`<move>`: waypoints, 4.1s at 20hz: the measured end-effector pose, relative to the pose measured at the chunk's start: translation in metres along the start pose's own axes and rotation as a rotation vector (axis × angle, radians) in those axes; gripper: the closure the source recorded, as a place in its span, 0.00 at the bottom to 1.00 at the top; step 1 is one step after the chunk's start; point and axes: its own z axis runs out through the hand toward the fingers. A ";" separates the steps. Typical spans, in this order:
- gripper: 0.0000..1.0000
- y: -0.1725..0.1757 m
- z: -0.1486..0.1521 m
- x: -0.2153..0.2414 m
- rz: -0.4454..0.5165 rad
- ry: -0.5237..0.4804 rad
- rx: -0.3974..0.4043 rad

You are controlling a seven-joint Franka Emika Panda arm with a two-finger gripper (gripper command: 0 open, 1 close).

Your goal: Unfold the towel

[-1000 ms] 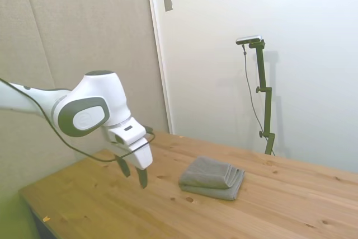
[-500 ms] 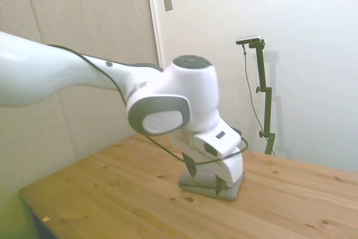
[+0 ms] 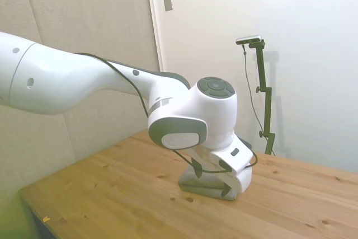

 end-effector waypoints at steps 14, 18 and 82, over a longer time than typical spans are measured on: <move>0.00 -0.031 0.059 0.056 0.033 -0.072 0.110; 0.00 -0.042 0.079 0.062 0.037 -0.088 0.100; 0.00 -0.215 0.109 -0.165 -0.489 -0.261 0.022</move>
